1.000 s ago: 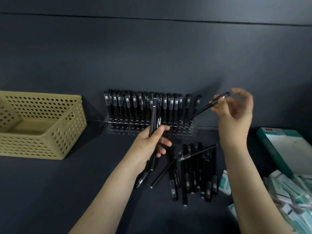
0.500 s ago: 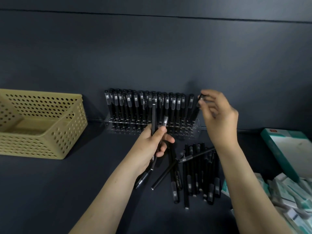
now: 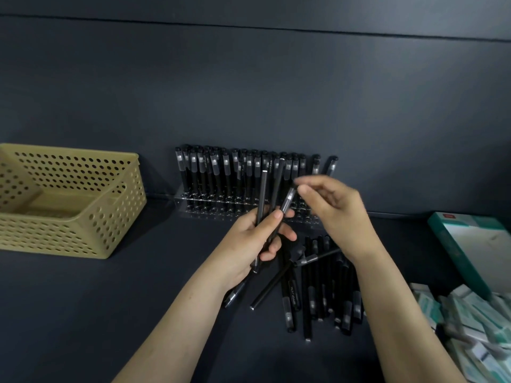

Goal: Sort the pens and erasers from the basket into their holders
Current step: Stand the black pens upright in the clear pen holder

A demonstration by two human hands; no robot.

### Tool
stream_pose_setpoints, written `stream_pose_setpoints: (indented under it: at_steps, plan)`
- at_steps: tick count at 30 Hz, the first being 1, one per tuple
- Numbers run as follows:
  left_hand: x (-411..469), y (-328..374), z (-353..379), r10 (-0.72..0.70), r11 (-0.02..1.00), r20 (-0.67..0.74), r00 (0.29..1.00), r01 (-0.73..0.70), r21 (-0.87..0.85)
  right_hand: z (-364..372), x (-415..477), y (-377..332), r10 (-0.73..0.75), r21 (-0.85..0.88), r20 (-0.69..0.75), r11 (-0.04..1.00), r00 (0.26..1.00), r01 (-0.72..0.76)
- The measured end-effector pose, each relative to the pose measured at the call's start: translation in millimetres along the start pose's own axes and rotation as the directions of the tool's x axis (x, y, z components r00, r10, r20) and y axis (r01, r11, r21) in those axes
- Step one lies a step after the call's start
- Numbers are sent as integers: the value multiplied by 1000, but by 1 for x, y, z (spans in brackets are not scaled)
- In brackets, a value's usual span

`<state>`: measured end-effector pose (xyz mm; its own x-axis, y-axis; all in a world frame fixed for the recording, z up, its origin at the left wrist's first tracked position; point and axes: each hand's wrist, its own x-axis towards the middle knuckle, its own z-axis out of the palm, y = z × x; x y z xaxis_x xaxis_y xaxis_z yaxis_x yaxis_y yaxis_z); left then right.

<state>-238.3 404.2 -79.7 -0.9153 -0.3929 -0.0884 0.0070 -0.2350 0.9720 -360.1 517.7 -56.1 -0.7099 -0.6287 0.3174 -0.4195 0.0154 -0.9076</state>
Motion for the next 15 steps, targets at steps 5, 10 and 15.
stream_pose_setpoints:
  at_steps: [5, 10, 15]
  plan:
    - [-4, 2, 2, -1, 1000, 34, 999, 1, 26, -3, -2, 3, 92, 199, 119, 973, 989, -114]
    - [0, 0, -4, -16, 1000, -92, 996, 16, 0, -16, 7, 3, 0, 433, -329, 889, 944, 150]
    - [2, 0, -10, -23, 997, -147, 989, 33, 64, -27, 3, 5, -193, 38, -605, 962, 773, 270]
